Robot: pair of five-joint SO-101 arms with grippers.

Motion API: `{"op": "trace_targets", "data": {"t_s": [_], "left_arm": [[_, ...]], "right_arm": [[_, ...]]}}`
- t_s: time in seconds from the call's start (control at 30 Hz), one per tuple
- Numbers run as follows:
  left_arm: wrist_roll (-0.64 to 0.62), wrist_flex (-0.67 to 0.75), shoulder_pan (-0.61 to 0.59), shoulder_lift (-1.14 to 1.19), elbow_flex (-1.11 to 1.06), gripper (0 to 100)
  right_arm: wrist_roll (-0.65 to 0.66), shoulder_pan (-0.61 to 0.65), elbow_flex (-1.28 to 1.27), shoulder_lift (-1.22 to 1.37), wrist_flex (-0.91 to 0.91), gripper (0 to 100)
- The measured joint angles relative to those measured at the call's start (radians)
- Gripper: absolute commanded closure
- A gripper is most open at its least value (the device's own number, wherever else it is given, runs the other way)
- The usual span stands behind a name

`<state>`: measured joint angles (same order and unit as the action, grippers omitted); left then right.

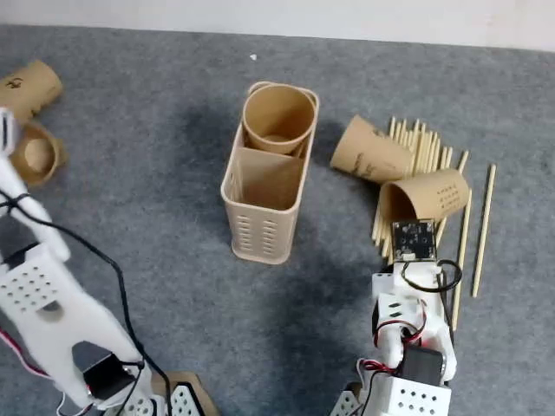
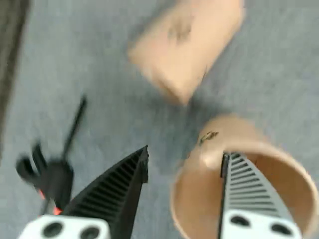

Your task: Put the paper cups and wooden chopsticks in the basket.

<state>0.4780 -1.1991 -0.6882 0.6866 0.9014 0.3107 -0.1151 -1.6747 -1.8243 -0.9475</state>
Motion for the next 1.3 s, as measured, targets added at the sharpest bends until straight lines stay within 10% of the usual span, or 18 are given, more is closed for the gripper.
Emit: {"op": "trace_targets", "data": {"t_s": [0.47, 0.67, 0.9, 1.3], "left_arm": [[-0.060, 0.083, 0.120, 0.068, -0.034, 76], [-0.069, -0.028, 0.120, 0.075, 0.025, 77], [-0.064, -0.037, 0.144, 0.077, -0.077, 99], [-0.064, -0.292, 0.265, 0.028, 0.150, 100]], "right_arm": [[0.000, 0.000, 0.000, 0.000, 0.000, 77.9], [0.000, 0.000, 0.000, 0.000, 0.000, 77.9], [0.000, 0.000, 0.000, 0.000, 0.000, 77.9], [0.000, 0.000, 0.000, 0.000, 0.000, 77.9]]}}
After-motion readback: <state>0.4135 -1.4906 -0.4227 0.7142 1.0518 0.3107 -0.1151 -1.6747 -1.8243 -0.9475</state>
